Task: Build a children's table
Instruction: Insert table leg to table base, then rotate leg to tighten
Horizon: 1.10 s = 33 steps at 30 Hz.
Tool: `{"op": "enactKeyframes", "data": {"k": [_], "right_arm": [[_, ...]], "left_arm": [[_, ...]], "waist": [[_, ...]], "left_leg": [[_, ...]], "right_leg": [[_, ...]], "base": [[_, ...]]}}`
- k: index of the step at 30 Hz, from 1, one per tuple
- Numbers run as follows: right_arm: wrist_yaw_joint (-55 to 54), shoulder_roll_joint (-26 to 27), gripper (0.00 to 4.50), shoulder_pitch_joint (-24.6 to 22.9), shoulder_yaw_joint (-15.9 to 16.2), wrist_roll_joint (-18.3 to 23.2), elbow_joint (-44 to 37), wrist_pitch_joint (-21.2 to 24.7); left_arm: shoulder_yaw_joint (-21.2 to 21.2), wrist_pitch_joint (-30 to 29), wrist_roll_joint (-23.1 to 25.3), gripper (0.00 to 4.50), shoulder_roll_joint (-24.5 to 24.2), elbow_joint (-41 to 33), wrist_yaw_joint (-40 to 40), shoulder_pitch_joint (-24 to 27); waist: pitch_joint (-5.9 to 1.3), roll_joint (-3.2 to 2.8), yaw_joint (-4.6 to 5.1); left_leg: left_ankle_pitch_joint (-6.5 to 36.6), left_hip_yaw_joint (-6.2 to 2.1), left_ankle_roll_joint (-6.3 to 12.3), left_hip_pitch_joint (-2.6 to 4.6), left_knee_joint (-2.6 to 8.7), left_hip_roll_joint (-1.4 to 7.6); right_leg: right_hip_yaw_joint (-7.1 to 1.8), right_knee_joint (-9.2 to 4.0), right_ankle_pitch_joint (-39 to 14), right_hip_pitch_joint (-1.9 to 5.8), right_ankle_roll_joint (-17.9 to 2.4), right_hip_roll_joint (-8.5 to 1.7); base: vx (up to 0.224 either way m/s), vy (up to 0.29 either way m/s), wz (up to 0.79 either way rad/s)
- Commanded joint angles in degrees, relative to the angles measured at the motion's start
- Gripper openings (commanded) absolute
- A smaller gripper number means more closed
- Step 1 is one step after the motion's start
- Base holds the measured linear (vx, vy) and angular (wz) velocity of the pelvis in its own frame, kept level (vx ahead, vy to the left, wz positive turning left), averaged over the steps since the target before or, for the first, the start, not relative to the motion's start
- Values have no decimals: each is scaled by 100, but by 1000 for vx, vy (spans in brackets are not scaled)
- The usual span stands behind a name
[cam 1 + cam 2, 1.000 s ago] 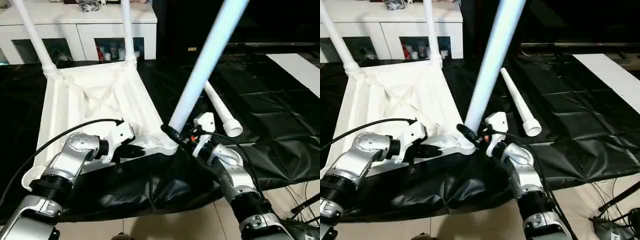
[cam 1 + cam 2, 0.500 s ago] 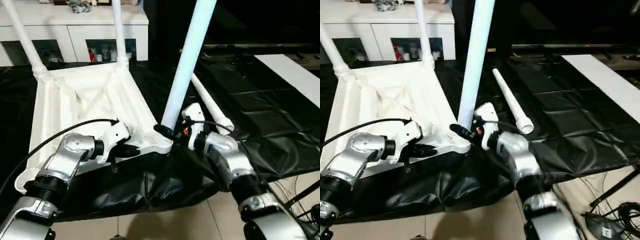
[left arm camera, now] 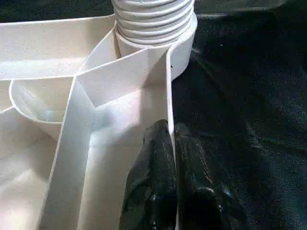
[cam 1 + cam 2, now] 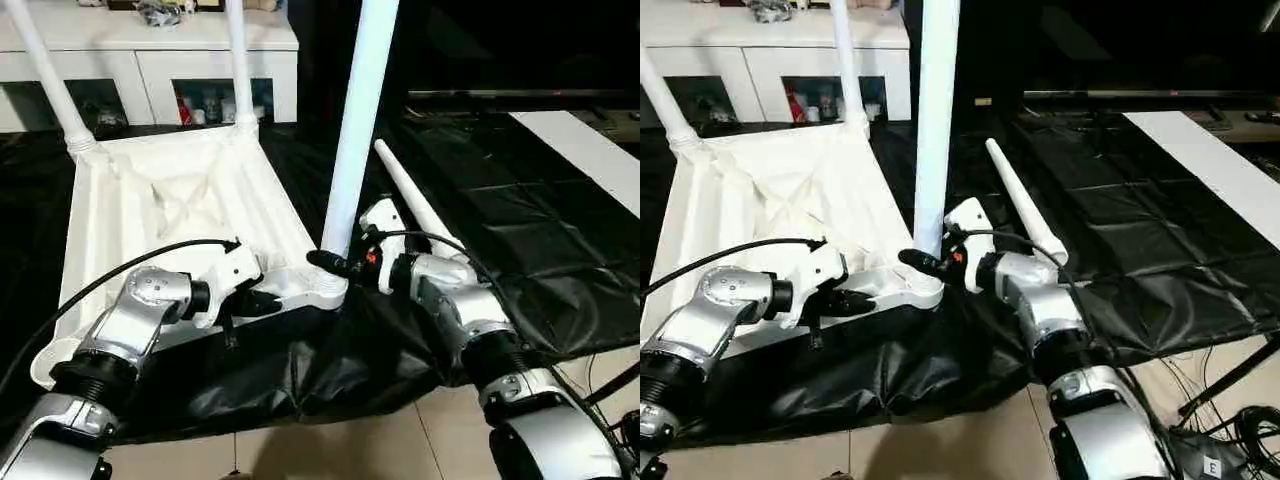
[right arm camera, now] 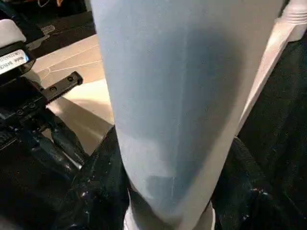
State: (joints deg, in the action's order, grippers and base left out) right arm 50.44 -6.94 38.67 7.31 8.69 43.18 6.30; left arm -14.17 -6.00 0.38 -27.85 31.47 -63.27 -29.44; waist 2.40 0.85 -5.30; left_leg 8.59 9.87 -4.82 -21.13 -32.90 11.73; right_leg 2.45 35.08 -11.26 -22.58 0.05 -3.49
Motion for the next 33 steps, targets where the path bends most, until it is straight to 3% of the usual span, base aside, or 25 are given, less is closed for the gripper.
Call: {"op": "enactKeyframes", "data": {"k": [1, 8, 14, 17, 19, 20, 21, 22, 23, 24, 25, 26, 27, 28, 29, 30, 31, 32, 33], "right_arm": [[48, -29, 186, -256, 287, -290, 535, 434], [28, -18, 186, -298, 284, -299, 517, 404], [-274, 59, 186, -254, 220, -381, 613, 204], [-704, 145, 186, -182, 112, -418, 769, 116], [-1063, 238, 186, -165, 60, -460, 847, 112], [-1250, 299, 186, -173, 46, -490, 871, 105], [-1459, 380, 186, -179, 15, -499, 894, 115], [-1805, 523, 186, -182, -47, -499, 941, 143], [-2179, 679, 186, -168, -130, -478, 1011, 171], [-2418, 776, 186, -145, -184, -463, 1073, 192], [-2648, 860, 186, -108, -223, -459, 1152, 221], [-2648, 860, 186, -108, -223, -459, 1152, 221], [-3293, 1074, 186, 31, -389, -398, 1414, 241], [-3389, 1107, 186, 57, -418, -382, 1459, 238], [-3476, 1154, 186, 94, -463, -344, 1519, 239], [-3645, 1221, 186, 158, -550, -287, 1603, 267], [-3781, 1273, 186, 217, -609, -256, 1669, 282], [-3919, 1354, 186, 300, -717, -193, 1765, 355], [-4028, 1415, 186, 369, -820, -129, 1844, 426]], "left_arm": [[-89, 112, 58, 0, 103, -85, 61, -88], [-95, 141, 65, 0, 101, -80, 54, -80], [-53, 196, 106, 0, 105, -9, 144, -89], [-36, 191, 189, 0, 132, 85, 331, -142], [-14, 80, 216, 0, 226, 134, 518, -177], [-16, 19, 255, 0, 291, 147, 651, -190], [-16, -100, 289, 0, 384, 146, 817, -203], [-9, -294, 336, 0, 555, 135, 1103, -220], [14, -539, 362, 0, 749, 119, 1413, -241], [29, -731, 388, 0, 888, 127, 1636, -268], [40, -880, 410, 0, 1017, 138, 1840, -298], [40, -880, 410, 0, 1017, 138, 1840, -298], [136, -1455, 415, 0, 1394, 128, 2401, -385], [153, -1552, 414, 0, 1454, 121, 2486, -399], [161, -1648, 418, 0, 1527, 107, 2572, -416], [164, -1830, 440, 0, 1634, 50, 2686, -428], [147, -1967, 469, 0, 1715, -17, 2753, -432], [182, -2138, 502, 0, 1821, -75, 2918, -460], [206, -2240, 529, 0, 1889, -112, 3028, -485]], "waist": [[-226, -88, 37], [-213, -100, 50], [-199, -68, 55], [-175, -101, 85], [-145, -123, 143], [-139, -132, 158], [-127, -174, 178], [-122, -221, 219], [-117, -241, 231], [-63, -323, 188], [-14, -402, -135], [-117, -381, -526], [-226, 63, -256], [-170, 410, -185], [-34, 127, -215], [-88, 167, -164], [-158, 37, -178], [-287, -133, -193], [-286, -120, -65]], "left_leg": [[3085, -107, -278, 212, 469, 153], [3297, -139, -304, 237, 482, 154], [3397, -148, -297, 247, 480, 146], [3595, -176, -329, 276, 475, 136], [3897, -219, -354, 321, 462, 112], [3974, -231, -366, 321, 473, 111], [4201, -256, -381, 364, 503, 122], [4428, -280, -376, 369, 570, 142], [4550, -292, -376, 354, 625, 160], [5040, -240, -378, 255, 901, 261], [5679, -15, -387, -491, 1547, 521], [5559, 285, -345, -579, 1465, 441], [3979, 489, -226, 144, 898, 232], [2737, 269, -282, 715, -369, 53], [917, -244, 145, 255, -646, -102], [473, -404, -36, -183, -522, -144], [1053, -386, -376, -139, 156, 50], [1285, -360, -465, 124, 229, 87], [2117, -348, -302, 243, 408, 175]], "right_leg": [[-226, -597, -2851, 3, -834, -435], [-216, -648, -3211, -18, -693, -444], [-208, -683, -3502, -48, -594, -460], [-173, -730, -3830, -84, -480, -461], [-66, -818, -4258, -93, -302, -454], [-36, -829, -4279, -84, -272, -443], [62, -868, -4213, -63, -262, -425], [186, -880, -3964, 22, -269, -397], [242, -864, -3795, 76, -281, -370], [422, -671, -3344, 229, -358, -215], [333, 743, -2114, 799, -492, -102], [310, 814, -1660, 780, -451, -61], [-239, 414, -3553, 225, -130, -193], [-312, -719, -5721, -501, 182, -623], [-822, -1036, -6875, -215, -93, -1067], [-469, -712, -6054, 248, -157, -1027], [-220, -392, -4050, 311, -383, -638], [-145, -336, -2898, 245, -542, -506], [-169, -213, -1725, 139, -798, -339]], "base": [[0, 0, 0], [0, 0, 0], [0, 0, 0], [0, 0, 0], [0, 0, 0], [0, 0, 0], [0, 0, 0], [0, 0, 0], [0, 0, 0], [-74, 29, -6], [-103, -12, 24], [-103, -12, 24], [27, -137, 26], [95, -134, -8], [95, -134, -8], [79, 25, -38], [57, 73, -15], [57, 73, -15], [-53, 19, 26]]}}
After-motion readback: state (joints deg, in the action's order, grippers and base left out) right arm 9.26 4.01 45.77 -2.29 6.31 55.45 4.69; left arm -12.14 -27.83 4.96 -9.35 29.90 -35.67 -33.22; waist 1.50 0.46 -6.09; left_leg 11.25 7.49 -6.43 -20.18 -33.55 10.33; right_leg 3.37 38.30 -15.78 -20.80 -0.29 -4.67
